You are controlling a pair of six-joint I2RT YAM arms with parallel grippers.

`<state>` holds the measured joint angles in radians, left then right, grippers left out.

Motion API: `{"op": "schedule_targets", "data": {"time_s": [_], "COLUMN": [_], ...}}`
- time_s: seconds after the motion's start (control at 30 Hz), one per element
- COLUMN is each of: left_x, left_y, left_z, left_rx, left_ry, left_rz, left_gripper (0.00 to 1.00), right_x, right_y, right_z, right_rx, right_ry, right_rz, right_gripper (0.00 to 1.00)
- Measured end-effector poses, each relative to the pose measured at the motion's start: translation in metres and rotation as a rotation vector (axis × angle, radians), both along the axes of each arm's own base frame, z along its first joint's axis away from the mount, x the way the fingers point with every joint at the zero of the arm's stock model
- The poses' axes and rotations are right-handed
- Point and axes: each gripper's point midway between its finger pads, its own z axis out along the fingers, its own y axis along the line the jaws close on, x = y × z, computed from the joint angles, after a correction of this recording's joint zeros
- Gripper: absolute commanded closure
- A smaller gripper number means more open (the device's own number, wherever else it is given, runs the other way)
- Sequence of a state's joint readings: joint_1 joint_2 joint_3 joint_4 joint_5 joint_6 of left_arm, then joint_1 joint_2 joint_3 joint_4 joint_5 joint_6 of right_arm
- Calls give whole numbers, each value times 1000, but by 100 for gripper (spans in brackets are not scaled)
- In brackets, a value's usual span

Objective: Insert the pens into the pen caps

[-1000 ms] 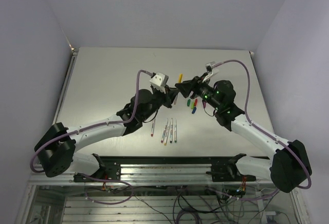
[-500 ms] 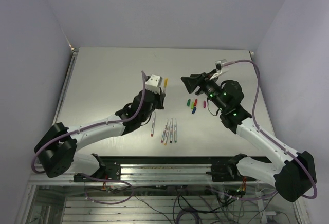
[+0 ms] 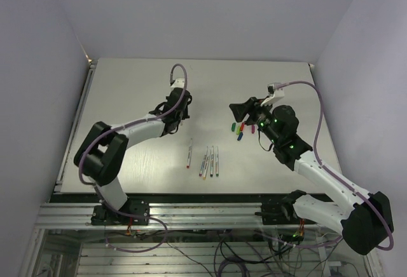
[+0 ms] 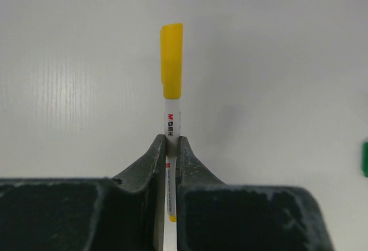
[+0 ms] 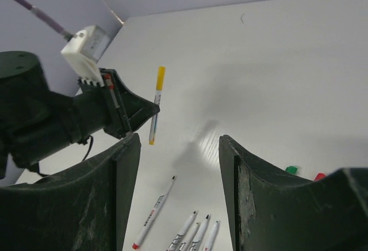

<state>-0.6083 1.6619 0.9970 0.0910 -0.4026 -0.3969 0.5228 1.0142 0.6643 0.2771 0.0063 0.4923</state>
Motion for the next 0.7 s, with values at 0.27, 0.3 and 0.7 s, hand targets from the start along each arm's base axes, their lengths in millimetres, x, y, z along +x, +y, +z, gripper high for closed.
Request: {"op": "schedule_targets", "data": {"time_s": [0.27,0.3,0.7], "left_x": [14,16,61], "left_y": [4,3,-48], "left_z": [-52,-55,-43], "left_rx": [58,60,-59], "left_ry": [132,141,108], "left_rz": [4,0,-76], "left_gripper": [93,93,93], "right_x": [-1,-1,0], "right_y": [-6,-6,-9], "right_z": [-6,-6,-11], "right_rx": [-6,-6,-13], "right_ry": [16,16,23], "right_rz": [-26,-29,-47], "right_gripper": [44,44,44]}}
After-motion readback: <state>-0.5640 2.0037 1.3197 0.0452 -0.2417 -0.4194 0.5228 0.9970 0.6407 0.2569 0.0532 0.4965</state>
